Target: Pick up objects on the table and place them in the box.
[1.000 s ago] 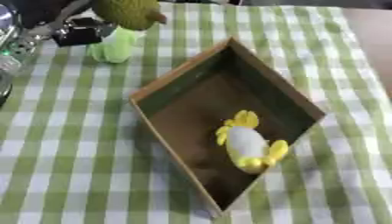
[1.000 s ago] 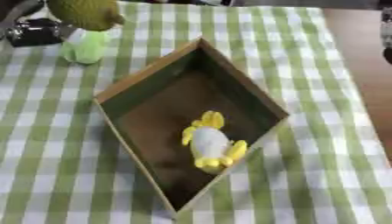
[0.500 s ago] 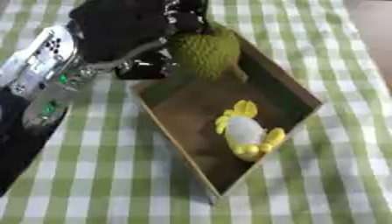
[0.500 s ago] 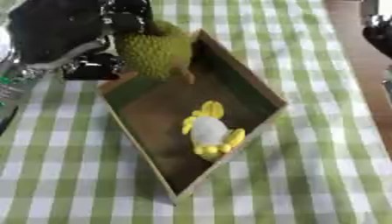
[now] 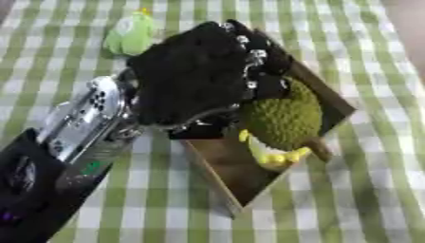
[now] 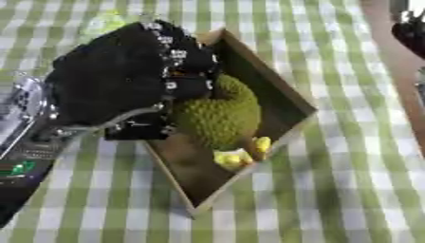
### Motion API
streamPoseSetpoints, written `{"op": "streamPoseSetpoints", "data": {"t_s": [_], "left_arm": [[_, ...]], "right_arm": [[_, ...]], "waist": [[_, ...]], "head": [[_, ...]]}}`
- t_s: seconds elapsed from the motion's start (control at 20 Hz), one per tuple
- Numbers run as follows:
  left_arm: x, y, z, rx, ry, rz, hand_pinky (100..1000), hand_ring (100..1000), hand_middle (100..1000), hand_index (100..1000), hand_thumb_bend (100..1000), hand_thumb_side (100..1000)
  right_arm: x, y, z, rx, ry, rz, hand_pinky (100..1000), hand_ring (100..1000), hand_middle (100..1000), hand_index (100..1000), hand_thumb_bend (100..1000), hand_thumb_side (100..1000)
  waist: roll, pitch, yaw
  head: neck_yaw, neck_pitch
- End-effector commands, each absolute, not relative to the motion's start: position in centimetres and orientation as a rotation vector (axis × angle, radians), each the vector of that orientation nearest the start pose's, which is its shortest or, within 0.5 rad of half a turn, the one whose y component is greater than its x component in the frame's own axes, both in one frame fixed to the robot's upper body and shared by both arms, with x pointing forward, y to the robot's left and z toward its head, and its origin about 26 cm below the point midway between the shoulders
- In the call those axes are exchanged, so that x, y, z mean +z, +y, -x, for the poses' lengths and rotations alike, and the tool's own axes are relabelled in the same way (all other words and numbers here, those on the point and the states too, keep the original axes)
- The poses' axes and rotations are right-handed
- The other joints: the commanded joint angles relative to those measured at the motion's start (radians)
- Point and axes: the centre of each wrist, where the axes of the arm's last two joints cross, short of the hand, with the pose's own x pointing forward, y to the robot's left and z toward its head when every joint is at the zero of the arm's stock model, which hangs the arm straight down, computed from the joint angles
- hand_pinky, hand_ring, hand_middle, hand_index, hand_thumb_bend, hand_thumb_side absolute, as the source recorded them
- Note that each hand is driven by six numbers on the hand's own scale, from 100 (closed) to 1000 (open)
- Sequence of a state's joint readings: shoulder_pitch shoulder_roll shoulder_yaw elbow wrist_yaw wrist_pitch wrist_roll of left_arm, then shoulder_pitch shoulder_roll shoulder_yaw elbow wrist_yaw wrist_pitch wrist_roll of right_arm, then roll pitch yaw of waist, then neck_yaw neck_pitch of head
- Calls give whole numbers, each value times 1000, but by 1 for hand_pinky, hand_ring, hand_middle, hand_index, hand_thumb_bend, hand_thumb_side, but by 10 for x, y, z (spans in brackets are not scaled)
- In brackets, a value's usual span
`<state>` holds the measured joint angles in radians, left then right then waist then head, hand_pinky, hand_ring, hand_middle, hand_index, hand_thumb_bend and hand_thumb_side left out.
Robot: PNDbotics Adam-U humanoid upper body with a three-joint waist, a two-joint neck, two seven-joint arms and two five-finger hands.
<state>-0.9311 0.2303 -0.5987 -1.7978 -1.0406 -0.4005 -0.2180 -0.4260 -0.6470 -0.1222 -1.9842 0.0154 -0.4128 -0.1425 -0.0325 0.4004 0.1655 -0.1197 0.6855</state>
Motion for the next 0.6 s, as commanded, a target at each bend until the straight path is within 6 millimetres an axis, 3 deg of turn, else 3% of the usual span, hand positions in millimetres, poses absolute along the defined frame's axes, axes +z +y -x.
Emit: {"op": "streamPoseSetpoints", "data": {"t_s": [0.05,0.4,0.6], "left_arm": [[270,39,-307,1779,2104,692,366,480,488,639,100,100],[241,37,-333,1908,2070,787,410,496,499,652,145,100],[233,36,-339,1925,2028,837,458,527,533,688,224,100]], "right_arm": [[297,-319,-293,-691,3196,-598,843,886,650,933,100,470],[299,-319,-293,-690,3188,-595,842,881,649,932,100,470],[299,-319,-293,-686,3187,-597,841,880,649,932,100,470]], "waist": [[-2,-18,-4],[1,-14,-11],[2,-15,-15]], "head": [[-3,-3],[4,-7],[6,-6]]}}
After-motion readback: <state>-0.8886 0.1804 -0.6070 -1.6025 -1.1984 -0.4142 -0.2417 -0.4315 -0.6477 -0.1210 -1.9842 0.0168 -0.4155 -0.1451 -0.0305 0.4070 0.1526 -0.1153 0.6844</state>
